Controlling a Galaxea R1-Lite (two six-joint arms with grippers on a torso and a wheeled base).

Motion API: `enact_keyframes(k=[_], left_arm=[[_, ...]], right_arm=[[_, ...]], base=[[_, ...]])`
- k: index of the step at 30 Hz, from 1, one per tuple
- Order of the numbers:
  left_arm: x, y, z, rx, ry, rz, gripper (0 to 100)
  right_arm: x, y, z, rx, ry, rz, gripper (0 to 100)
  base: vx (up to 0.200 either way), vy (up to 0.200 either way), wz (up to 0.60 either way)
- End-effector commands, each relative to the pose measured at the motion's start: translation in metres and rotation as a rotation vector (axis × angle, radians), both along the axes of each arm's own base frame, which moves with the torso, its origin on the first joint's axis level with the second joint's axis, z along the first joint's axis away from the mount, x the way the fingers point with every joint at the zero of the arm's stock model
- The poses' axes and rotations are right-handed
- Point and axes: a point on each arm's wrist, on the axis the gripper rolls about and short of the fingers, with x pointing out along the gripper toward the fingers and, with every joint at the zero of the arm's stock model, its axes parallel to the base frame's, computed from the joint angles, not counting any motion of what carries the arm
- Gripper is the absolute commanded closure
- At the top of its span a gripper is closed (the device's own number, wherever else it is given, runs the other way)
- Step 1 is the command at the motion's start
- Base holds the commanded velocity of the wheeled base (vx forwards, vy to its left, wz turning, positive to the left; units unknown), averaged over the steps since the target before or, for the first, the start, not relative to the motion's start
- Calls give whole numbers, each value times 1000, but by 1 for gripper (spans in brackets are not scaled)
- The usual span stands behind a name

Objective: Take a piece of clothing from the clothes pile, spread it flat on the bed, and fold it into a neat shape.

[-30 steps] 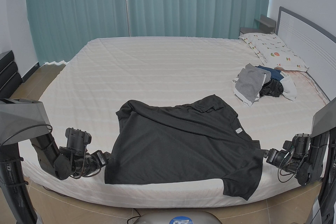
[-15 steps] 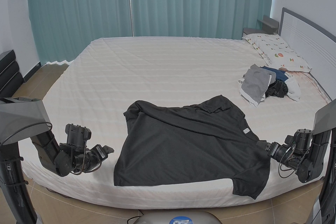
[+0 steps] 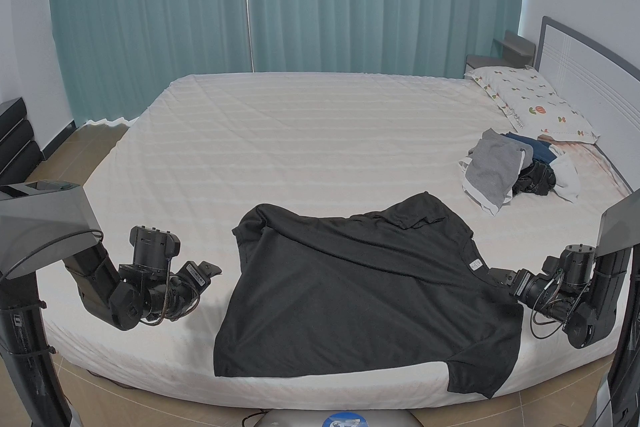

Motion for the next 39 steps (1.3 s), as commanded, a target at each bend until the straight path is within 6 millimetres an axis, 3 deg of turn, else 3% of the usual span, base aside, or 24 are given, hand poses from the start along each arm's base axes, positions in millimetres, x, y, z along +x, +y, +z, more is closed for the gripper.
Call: enact_keyframes(k=[1,10,15,21,31,35,38,39], left_arm=[[13,-7,9,-21,-52,-3,0],[47,-29,27,-31,-178,-36,0],[88,-43,5,-24,-217,-52,0],[119,-51,-20,-2,-252,-16,0],[123,-48,-30,76,-260,-27,0],[132,-50,-28,65,-282,-29,0],[142,-53,-39,69,-285,-27,0],[143,-52,-39,69,-284,-26,100]], right_arm=[[0,0,2,13,-8,-8,0],[0,0,-2,50,12,-21,0],[1,1,-5,91,30,-38,0],[5,1,-6,128,30,-53,0],[8,1,-9,132,28,-52,0],[9,1,-9,134,29,-53,0],[9,6,-9,133,31,-40,0],[9,6,-9,133,32,-36,0]], base=[[0,0,0],[0,0,0],[0,0,0],[0,0,0],[0,0,0],[0,0,0],[0,0,0],[0,0,0]])
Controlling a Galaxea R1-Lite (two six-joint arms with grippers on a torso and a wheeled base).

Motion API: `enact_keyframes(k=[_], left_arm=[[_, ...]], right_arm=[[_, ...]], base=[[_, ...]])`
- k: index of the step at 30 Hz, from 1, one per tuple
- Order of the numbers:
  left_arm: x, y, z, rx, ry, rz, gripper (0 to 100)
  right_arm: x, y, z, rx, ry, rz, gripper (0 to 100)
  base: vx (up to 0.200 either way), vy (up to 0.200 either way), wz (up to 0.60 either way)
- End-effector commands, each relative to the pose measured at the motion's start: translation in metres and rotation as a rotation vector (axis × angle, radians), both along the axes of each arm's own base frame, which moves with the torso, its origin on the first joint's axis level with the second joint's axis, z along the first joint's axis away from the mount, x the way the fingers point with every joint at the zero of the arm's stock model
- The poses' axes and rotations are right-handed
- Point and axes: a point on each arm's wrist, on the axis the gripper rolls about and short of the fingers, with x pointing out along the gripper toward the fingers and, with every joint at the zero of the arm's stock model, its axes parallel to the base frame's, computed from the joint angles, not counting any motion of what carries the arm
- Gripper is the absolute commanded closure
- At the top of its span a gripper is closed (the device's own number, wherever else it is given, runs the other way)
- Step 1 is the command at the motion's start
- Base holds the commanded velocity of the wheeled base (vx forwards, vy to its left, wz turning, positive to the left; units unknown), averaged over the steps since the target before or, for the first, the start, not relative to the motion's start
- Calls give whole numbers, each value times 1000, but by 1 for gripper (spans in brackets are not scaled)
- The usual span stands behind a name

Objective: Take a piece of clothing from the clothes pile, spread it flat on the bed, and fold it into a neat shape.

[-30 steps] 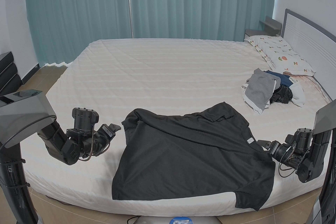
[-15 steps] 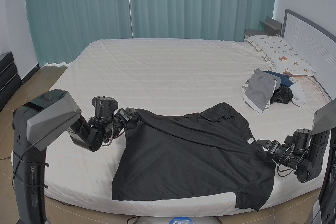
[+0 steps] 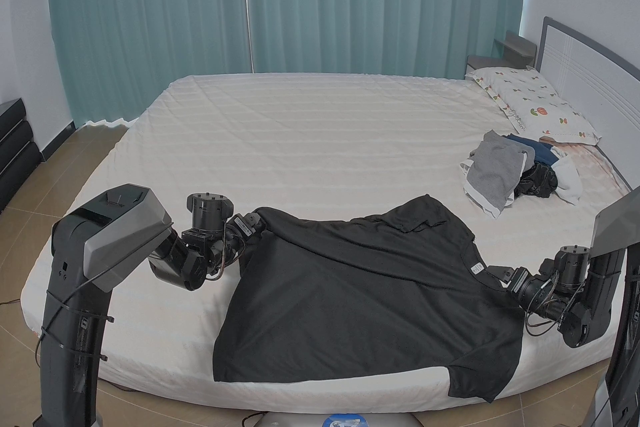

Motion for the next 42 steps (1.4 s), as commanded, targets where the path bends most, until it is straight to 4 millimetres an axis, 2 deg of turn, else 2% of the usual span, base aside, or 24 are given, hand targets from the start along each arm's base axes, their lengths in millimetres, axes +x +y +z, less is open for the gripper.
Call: enact_keyframes(k=[1,7,11,18,29,38,39,42], left_arm=[[9,0,-14,5,25,1,100],[24,1,-20,20,54,32,100],[33,15,-12,11,19,103,100],[50,38,7,-101,-52,210,100],[56,60,6,-102,-58,256,100],[53,58,5,-97,-43,250,100],[52,57,6,-97,-36,247,0],[49,57,2,-94,-2,243,0]], right_arm=[[1,5,-1,0,-3,16,0],[0,8,-1,-1,-1,24,0],[1,8,-1,-1,-1,24,0],[1,8,-1,-1,-1,24,0],[1,8,0,9,-1,17,0],[1,8,0,10,-4,16,0],[1,8,1,10,-5,15,0],[1,8,2,10,-10,15,0]], base=[[0,0,0],[0,0,0],[0,0,0],[0,0,0],[0,0,0],[0,0,0],[0,0,0],[0,0,0]])
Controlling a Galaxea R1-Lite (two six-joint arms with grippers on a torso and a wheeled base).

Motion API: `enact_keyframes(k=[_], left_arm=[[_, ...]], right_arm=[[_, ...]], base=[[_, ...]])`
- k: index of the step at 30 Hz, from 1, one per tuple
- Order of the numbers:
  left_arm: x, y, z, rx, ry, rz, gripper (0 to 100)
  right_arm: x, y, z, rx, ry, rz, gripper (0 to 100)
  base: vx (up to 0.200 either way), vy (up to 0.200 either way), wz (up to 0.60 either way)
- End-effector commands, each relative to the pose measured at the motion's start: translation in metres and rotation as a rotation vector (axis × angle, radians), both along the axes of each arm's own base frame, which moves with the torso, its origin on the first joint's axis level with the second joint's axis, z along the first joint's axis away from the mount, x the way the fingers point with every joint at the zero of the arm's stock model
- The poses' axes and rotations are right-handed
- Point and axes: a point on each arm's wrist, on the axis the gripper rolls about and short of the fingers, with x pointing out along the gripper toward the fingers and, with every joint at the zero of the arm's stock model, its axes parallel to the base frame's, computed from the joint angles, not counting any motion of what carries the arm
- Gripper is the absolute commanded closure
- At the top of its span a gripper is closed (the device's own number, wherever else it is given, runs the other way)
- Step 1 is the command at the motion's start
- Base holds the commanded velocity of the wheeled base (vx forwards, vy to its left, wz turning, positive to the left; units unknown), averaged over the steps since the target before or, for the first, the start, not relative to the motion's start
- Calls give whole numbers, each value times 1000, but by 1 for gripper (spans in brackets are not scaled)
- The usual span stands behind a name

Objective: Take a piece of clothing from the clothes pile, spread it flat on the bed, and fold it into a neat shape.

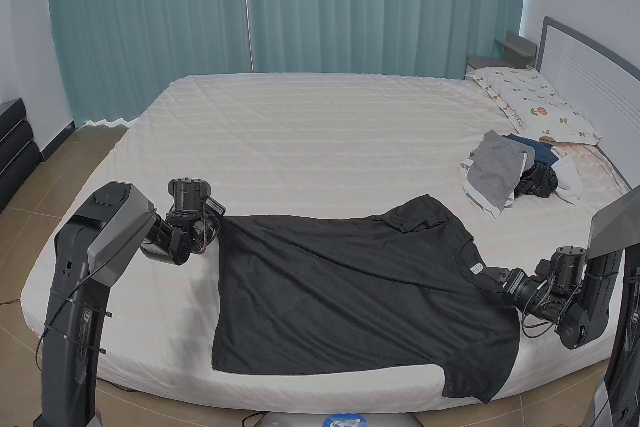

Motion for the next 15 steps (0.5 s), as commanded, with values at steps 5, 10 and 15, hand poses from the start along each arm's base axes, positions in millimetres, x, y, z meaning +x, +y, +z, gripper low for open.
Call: enact_keyframes(k=[5,10,15], left_arm=[[-13,1,7,-11,44,-11,0],[-37,4,28,-124,73,-85,0],[-55,12,46,-228,90,-125,0]], right_arm=[[5,0,21,-2,-92,0,0],[22,8,28,2,-140,9,0],[57,25,35,-43,-103,-30,0]], base=[[0,0,0],[0,0,0],[0,0,0]])
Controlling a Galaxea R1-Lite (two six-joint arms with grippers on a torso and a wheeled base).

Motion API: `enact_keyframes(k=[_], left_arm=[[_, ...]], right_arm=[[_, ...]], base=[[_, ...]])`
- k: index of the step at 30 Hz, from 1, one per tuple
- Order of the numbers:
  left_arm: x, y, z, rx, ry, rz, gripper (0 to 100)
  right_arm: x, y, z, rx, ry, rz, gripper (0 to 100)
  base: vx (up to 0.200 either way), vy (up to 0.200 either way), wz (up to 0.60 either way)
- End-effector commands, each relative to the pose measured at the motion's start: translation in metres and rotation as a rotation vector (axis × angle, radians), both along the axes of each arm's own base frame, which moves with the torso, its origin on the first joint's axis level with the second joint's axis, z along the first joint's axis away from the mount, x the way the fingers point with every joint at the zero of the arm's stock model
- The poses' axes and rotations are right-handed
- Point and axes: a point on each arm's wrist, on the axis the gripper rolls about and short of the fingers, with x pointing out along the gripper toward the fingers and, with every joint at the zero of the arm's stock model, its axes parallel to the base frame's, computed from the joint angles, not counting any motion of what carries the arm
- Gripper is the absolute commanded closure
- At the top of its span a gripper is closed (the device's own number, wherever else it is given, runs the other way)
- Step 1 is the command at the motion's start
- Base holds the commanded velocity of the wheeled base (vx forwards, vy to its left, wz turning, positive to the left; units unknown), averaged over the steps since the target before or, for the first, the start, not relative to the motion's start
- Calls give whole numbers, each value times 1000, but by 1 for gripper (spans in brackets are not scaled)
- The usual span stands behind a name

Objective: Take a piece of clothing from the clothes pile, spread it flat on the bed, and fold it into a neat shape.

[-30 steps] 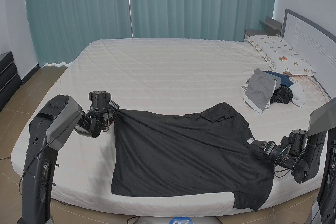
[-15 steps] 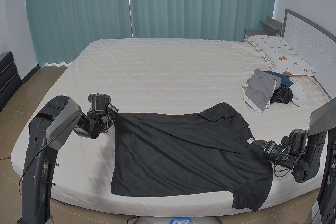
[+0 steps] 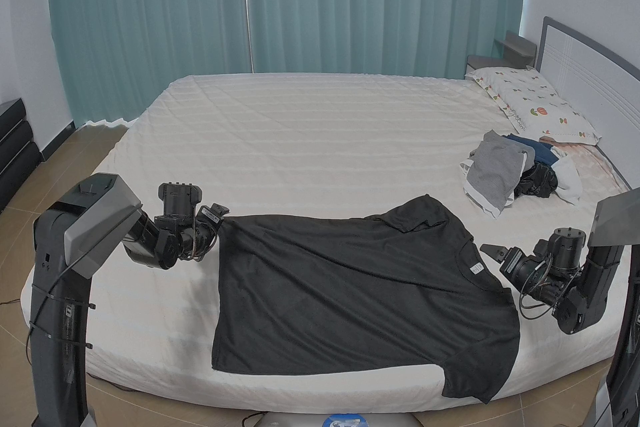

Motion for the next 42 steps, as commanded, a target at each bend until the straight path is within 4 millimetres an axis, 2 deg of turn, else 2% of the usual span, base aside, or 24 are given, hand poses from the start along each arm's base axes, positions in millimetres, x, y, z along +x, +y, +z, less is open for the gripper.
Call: enact_keyframes(k=[1,6,10,14,19,25,28,32,37,42], left_arm=[[-24,10,38,-95,-10,-32,0],[-32,8,43,-133,6,-55,0],[-33,7,42,-148,16,-64,0],[-33,5,42,-151,19,-72,0],[-35,1,39,-149,28,-80,0],[-34,0,36,-144,27,-86,0],[-34,0,37,-144,26,-86,0],[-34,0,36,-144,27,-86,0],[-35,-1,36,-139,26,-87,0],[-35,-1,36,-137,26,-85,0]], right_arm=[[41,22,20,-46,-8,-40,0],[66,44,30,-60,14,-14,0],[77,61,23,-78,43,14,0],[81,67,21,-89,50,19,0],[101,73,16,-90,56,23,0],[123,81,6,-94,62,14,0],[137,94,-2,-117,74,-3,0],[142,102,-3,-120,83,11,0],[152,122,-4,-131,98,48,0],[169,124,-7,-135,99,35,0]], base=[[0,0,0],[0,0,0],[0,0,0],[0,-150,0],[0,-200,0],[0,0,0],[0,0,0],[0,0,0],[0,0,0],[0,0,0]])
